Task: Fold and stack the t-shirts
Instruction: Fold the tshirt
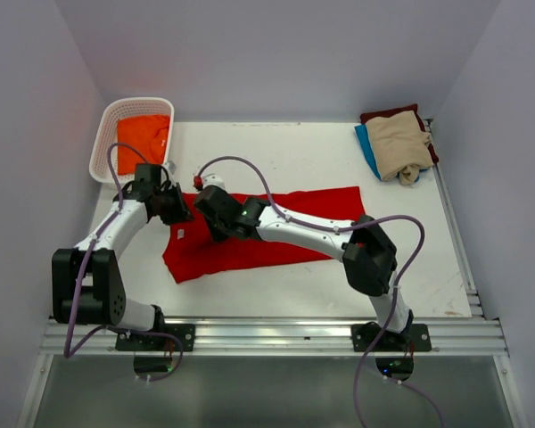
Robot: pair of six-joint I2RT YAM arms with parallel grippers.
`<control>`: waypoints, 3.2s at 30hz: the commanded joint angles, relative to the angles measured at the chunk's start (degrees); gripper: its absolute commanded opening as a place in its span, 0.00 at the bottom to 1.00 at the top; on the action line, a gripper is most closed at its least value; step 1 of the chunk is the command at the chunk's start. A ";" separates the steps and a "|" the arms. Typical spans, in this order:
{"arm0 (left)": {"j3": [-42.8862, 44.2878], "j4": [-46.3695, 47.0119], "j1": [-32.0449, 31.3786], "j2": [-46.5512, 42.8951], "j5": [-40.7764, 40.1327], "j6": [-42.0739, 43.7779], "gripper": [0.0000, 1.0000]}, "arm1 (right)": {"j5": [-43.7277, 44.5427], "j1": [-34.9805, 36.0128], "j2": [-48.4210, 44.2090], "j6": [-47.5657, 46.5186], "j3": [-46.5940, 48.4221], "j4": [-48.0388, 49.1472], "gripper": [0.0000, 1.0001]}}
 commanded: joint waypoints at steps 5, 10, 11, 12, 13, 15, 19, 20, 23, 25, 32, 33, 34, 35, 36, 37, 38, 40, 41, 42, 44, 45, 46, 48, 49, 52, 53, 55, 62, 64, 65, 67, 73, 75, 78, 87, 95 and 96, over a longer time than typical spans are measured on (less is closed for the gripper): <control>0.35 1.69 0.62 0.93 1.16 -0.07 0.00 | 0.16 0.04 -3.30 -0.28 -5.68 -4.68 0.11; 0.53 1.69 0.62 1.45 0.99 -0.07 0.00 | -1.86 0.04 -4.18 0.69 -10.52 -4.59 0.46; 0.53 1.69 0.62 1.45 0.98 0.02 0.00 | -2.30 0.04 -4.27 1.04 -10.97 -5.02 0.51; 0.44 1.69 0.62 1.45 0.98 0.02 0.00 | -2.21 0.04 -4.62 1.22 -11.58 -5.11 0.64; 0.53 1.77 0.62 1.45 0.98 0.02 0.00 | -2.04 0.13 -5.14 1.31 -11.93 -5.03 0.68; 0.53 2.04 0.62 1.72 1.07 0.02 0.00 | -1.60 0.04 -6.63 1.40 -12.90 -4.41 0.77; 0.62 2.74 0.62 2.07 0.90 -0.33 0.00 | 0.33 0.13 -9.36 1.75 -13.34 -4.32 0.81; 0.70 3.00 0.62 2.16 0.29 -0.86 0.00 | 0.94 0.13 -10.15 1.57 -13.34 -4.41 0.81; 1.75 3.79 0.62 3.03 -1.30 -2.00 0.00 | 4.72 0.04 -13.40 1.31 -13.69 -5.20 0.90; 2.46 4.32 0.62 4.35 -3.83 -3.23 0.00 | 7.52 -0.05 -14.98 0.87 -13.87 -6.08 0.95; 7.46 3.62 3.00 10.85 -7.28 -5.43 0.00 | 8.34 -6.53 -26.31 1.48 -20.80 -7.67 0.82; 7.30 5.53 2.91 10.95 -5.97 -5.60 0.00 | 7.99 -8.12 -29.11 1.66 -23.68 -7.40 0.72; 6.95 7.12 2.91 10.95 -2.04 -5.69 0.00 | 7.20 -9.79 -30.71 1.75 -25.37 -6.79 0.61; 6.07 8.27 2.91 10.77 -0.26 -6.30 0.00 | 5.80 -13.55 -31.94 1.75 -26.86 -5.57 0.48; 5.54 10.37 2.91 10.25 1.41 -6.74 0.00 | 5.70 -15.15 -34.30 1.75 -29.66 -5.12 0.04; 4.93 11.78 2.82 9.90 5.95 -7.53 0.00 | 6.22 -16.56 -35.29 1.57 -30.91 -4.77 0.00; 3.36 13.36 2.82 9.63 9.04 -7.80 0.00 | 8.05 -18.92 -35.99 1.23 -32.05 -3.37 0.00; 2.90 13.65 2.30 9.54 13.70 -7.37 0.00 | 8.16 -21.57 -36.53 0.79 -34.17 -2.83 0.00; 2.90 12.60 1.34 9.89 14.16 -6.76 0.00 | 8.51 -23.67 -36.27 0.61 -34.61 -1.87 0.00; 2.73 10.32 1.24 9.89 13.91 -6.23 0.00 | 8.77 -24.82 -35.74 0.43 -35.31 -1.08 0.00; 0.89 9.16 -0.78 9.63 12.33 -5.52 0.00 | 8.07 -27.89 -32.85 0.43 -35.14 0.15 0.00; -0.08 9.16 -0.96 9.28 11.97 -5.52 0.00 | 7.29 -28.69 -31.79 0.43 -34.88 0.68 0.00; -1.05 9.07 -0.96 9.19 11.71 -5.34 0.00 | 6.84 -29.40 -29.17 0.34 -34.88 1.64 0.00; -3.42 8.29 -1.13 9.45 11.97 -4.73 0.00 | 5.09 -31.51 -26.35 0.52 -34.09 3.75 0.00; -3.95 7.76 -1.22 9.54 11.10 -4.03 0.00 | 4.91 -31.95 -25.11 0.69 -33.91 4.46 0.00; -6.15 5.82 -1.66 9.46 8.56 -3.59 0.00 | 3.50 -33.88 -20.28 0.70 -32.59 7.44 0.00; -7.28 5.64 -1.75 8.76 7.85 -3.59 0.00 | 3.24 -34.84 -18.79 0.69 -32.07 8.58 0.00; -7.99 4.85 -1.84 7.96 5.66 -3.76 0.00 | 2.01 -35.99 -14.57 0.08 -29.35 8.60 0.00; -9.84 3.97 -2.63 1.73 2.31 -5.87 0.00 | -2.47 -37.32 -7.35 -2.56 -25.82 13.68 0.00; -9.84 3.62 -2.89 1.63 1.43 -5.78 0.00 | -3.61 -37.31 -5.59 -2.73 -25.38 13.78 0.00; -9.84 3.62 -2.89 1.80 1.25 -5.70 0.00 | -4.14 -37.31 -5.24 -2.73 -25.47 13.95 0.00; -10.10 3.62 -2.89 2.42 1.34 -5.52 0.00 | -5.72 -37.31 -5.06 -2.47 -27.13 14.74 0.00; -11.34 5.90 -2.98 4.00 1.42 -6.74 0.00 | -7.57 -37.31 -7.08 -1.86 -36.18 18.44 0.00; -11.34 6.95 -3.07 5.67 1.42 -7.01 0.00 | -8.27 -37.23 -7.87 -1.59 -39.25 19.14 0.00; -9.94 7.66 -3.07 9.44 0.81 -7.63 0.00 | -10.20 -36.96 -9.36 -0.71 -43.12 19.23 0.00; 4.82 8.72 -2.98 24.99 -1.56 -10.35 0.00 | -10.04 -30.20 -17.71 1.13 -51.48 14.58 0.00; 25.38 7.31 -3.07 40.64 2.99 -9.83 0.00 | -10.39 -21.33 -27.20 6.05 -56.93 8.87 0.00; 29.58 6.96 -3.07 42.39 4.92 -9.22 0.00 | -10.39 -20.36 -27.91 7.19 -57.02 8.08 0.00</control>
